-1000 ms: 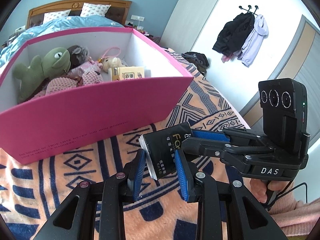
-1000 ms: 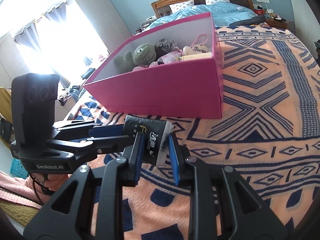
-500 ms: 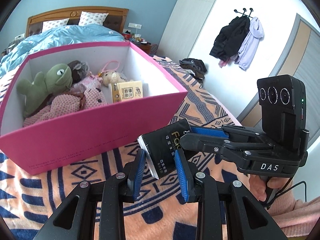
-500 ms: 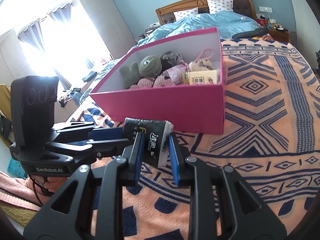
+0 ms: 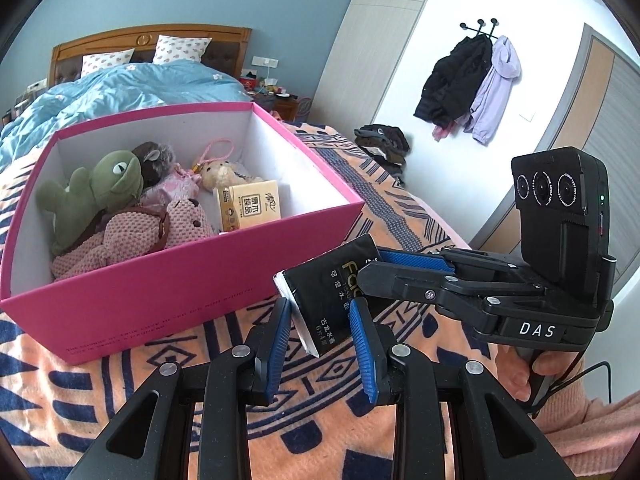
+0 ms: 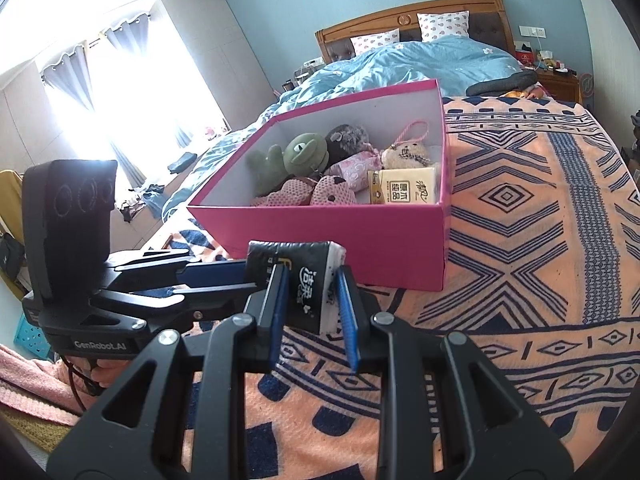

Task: Organize objects
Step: 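Carry the black 'Face' box with the left gripper toward the magenta box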

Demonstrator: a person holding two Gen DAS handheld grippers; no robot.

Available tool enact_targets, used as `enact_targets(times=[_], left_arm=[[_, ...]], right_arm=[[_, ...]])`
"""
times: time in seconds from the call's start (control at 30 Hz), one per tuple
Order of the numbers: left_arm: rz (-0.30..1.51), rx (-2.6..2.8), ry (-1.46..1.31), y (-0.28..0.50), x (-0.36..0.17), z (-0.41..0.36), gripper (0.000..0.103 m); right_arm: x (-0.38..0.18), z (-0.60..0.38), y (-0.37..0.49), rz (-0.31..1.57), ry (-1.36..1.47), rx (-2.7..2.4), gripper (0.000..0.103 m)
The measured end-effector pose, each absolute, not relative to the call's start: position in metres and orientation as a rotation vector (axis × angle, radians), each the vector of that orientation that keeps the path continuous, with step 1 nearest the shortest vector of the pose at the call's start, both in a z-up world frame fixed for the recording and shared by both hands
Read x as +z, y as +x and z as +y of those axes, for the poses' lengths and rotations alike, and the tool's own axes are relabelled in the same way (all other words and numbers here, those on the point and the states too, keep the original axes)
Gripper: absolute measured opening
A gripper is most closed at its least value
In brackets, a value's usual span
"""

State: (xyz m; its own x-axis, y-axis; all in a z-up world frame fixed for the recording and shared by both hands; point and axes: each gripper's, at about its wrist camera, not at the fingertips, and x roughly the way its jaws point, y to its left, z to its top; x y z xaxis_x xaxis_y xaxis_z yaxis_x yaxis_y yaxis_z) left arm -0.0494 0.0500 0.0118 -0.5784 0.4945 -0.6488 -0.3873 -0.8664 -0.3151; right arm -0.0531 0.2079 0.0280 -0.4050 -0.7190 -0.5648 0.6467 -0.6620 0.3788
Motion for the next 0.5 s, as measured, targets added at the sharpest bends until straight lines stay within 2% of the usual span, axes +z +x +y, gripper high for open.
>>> enact_targets(times=[0.5], left_arm=[[-0.181,2.415,-1.031,-0.0507,0.0175,0.0532,0.030]], right_arm=[[0.0344,0.2123,-0.0534,-0.133,0.889,-2.121,0.028]])
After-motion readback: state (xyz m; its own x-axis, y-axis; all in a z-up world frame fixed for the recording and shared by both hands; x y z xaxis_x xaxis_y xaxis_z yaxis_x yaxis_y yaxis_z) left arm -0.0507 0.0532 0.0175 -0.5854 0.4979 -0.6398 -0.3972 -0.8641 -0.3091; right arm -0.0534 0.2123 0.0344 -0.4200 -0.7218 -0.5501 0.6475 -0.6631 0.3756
